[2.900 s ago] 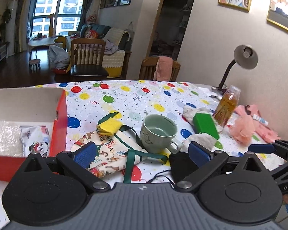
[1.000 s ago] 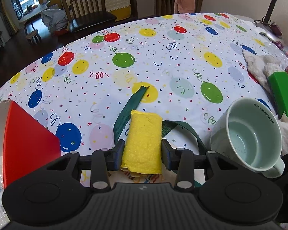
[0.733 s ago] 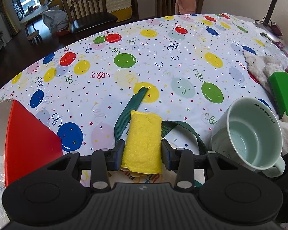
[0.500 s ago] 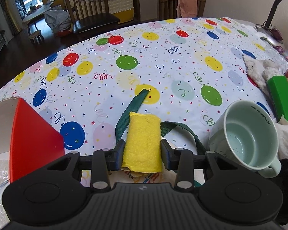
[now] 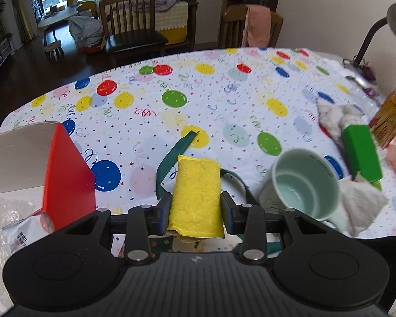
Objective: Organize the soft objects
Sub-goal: 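Carry the yellow sponge and black mask over the red shoebox with both tools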
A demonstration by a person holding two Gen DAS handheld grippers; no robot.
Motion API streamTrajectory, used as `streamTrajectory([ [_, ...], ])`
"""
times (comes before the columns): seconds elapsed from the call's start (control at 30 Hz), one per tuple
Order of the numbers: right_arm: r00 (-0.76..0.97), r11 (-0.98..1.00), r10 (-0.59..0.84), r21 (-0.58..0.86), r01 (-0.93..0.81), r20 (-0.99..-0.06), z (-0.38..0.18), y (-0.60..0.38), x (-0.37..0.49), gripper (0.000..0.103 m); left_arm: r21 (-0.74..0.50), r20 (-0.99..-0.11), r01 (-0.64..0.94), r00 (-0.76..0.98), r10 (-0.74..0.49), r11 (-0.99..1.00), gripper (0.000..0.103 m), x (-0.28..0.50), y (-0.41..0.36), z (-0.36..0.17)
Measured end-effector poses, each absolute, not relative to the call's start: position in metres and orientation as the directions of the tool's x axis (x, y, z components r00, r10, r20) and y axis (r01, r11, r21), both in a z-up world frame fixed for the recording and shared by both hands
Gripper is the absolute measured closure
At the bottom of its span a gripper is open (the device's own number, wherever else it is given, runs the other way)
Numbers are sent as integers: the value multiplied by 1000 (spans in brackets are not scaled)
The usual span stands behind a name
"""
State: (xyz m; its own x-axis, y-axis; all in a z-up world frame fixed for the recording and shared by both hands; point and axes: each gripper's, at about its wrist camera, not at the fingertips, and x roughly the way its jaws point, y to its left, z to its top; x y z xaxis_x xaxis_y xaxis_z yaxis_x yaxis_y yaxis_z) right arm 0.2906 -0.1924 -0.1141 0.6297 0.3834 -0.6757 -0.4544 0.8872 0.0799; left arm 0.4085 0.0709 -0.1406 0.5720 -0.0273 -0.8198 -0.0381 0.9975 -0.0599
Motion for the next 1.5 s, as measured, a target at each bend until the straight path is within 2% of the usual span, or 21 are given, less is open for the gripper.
streamTrajectory([
  [0.5, 633, 847, 511, 214, -487, -581, -32, -187, 274, 94, -155, -756, -43, 649, -91, 987, 65, 350, 83, -70],
  [0.73, 626, 819, 562, 256, -514, -540, -7, -161, 278, 94, -161, -724, -53, 686, -81, 986, 65, 320, 103, -36],
  [1.17, 592, 751, 648, 274, -601, -478, 25, -70, 288, 94, -132, -698, -133, 716, 3, 982, 65, 269, 171, -1],
  [1.5, 556, 730, 654, 235, -642, -513, 18, 19, 294, 94, -91, -708, -217, 700, 91, 972, 65, 245, 238, -6],
])
